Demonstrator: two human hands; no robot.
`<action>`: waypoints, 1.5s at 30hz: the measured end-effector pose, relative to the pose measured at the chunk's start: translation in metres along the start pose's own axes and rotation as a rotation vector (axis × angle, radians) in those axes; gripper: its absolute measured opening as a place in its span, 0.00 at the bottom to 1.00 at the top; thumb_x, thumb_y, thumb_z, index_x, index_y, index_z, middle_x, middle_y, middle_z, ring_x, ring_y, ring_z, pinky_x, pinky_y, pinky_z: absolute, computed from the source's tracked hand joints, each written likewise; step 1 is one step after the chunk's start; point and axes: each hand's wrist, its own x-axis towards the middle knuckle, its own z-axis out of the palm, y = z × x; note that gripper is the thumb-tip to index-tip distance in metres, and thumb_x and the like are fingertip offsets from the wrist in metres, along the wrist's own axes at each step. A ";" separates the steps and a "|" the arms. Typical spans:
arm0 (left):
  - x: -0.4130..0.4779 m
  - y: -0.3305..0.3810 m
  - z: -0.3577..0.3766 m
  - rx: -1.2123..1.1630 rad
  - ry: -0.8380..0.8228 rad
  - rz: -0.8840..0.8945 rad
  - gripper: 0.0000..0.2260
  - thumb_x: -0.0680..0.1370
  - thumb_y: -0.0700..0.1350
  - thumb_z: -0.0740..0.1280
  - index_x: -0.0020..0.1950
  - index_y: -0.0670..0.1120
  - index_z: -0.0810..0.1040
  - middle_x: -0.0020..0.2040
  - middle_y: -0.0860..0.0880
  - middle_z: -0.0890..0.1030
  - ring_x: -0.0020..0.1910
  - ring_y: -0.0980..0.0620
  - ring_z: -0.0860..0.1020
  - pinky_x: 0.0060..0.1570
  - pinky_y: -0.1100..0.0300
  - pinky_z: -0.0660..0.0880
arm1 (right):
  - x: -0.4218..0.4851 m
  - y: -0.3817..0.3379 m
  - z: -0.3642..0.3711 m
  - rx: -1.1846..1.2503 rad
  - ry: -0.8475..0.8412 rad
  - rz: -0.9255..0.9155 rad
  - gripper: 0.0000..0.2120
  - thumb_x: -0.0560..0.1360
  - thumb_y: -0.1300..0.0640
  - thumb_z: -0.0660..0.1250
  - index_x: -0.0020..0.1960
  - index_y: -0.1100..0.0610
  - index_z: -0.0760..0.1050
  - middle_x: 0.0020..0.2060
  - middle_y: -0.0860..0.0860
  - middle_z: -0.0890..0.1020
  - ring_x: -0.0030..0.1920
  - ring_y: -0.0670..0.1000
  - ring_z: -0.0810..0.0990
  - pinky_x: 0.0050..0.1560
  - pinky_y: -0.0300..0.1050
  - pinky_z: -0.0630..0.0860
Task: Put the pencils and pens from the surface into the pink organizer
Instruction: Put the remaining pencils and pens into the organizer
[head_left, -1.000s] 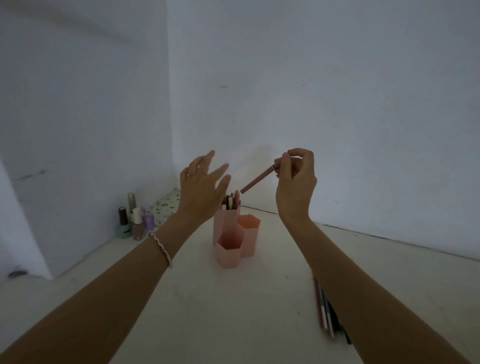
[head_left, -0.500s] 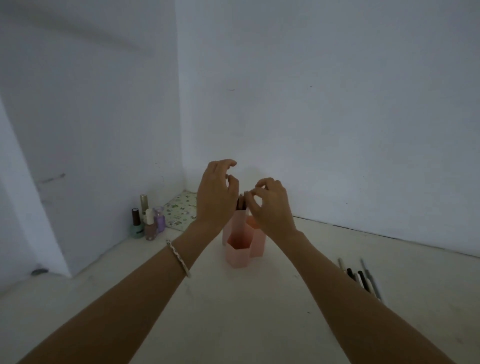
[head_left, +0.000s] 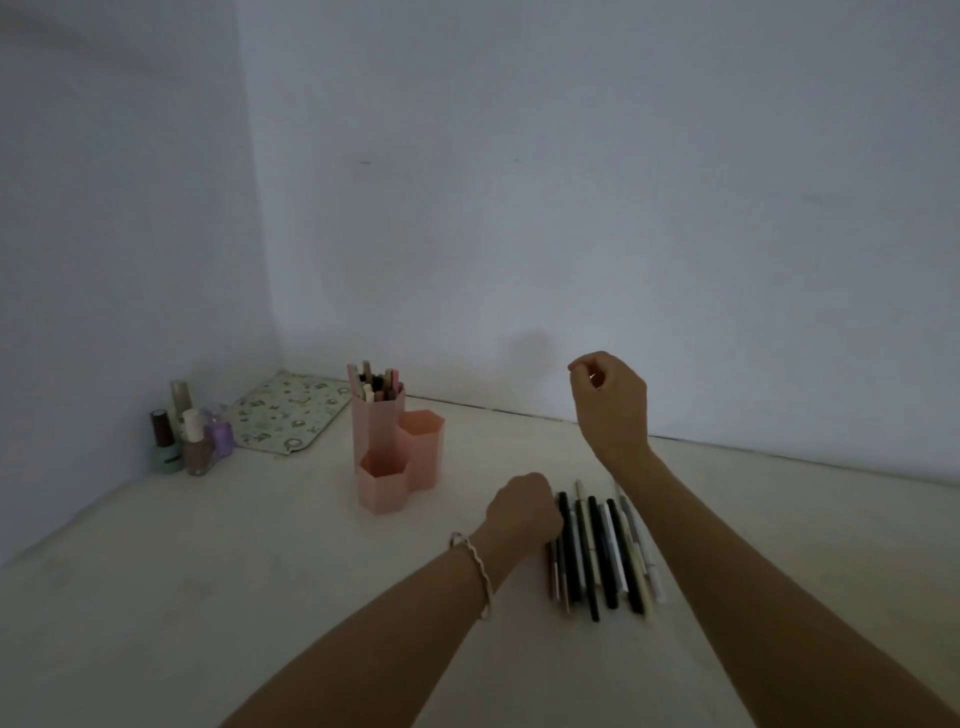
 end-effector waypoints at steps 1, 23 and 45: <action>0.001 0.001 0.002 0.010 0.009 -0.009 0.13 0.77 0.40 0.64 0.60 0.39 0.73 0.60 0.41 0.77 0.57 0.42 0.77 0.52 0.56 0.74 | -0.001 0.004 -0.005 -0.002 -0.005 0.004 0.09 0.77 0.59 0.61 0.45 0.55 0.80 0.36 0.47 0.80 0.33 0.42 0.74 0.36 0.35 0.69; 0.009 0.002 -0.002 0.125 0.087 -0.054 0.12 0.79 0.48 0.63 0.56 0.41 0.76 0.55 0.44 0.80 0.53 0.45 0.79 0.47 0.57 0.74 | -0.016 0.029 -0.012 0.013 -0.069 0.091 0.09 0.76 0.60 0.61 0.43 0.56 0.80 0.33 0.48 0.80 0.29 0.43 0.72 0.31 0.35 0.69; 0.004 -0.046 -0.126 -0.210 0.675 0.260 0.22 0.75 0.37 0.66 0.68 0.48 0.70 0.51 0.45 0.75 0.46 0.51 0.75 0.42 0.64 0.70 | -0.041 0.048 0.059 -0.718 -0.651 0.211 0.15 0.73 0.49 0.65 0.34 0.56 0.66 0.33 0.50 0.73 0.43 0.53 0.73 0.40 0.42 0.67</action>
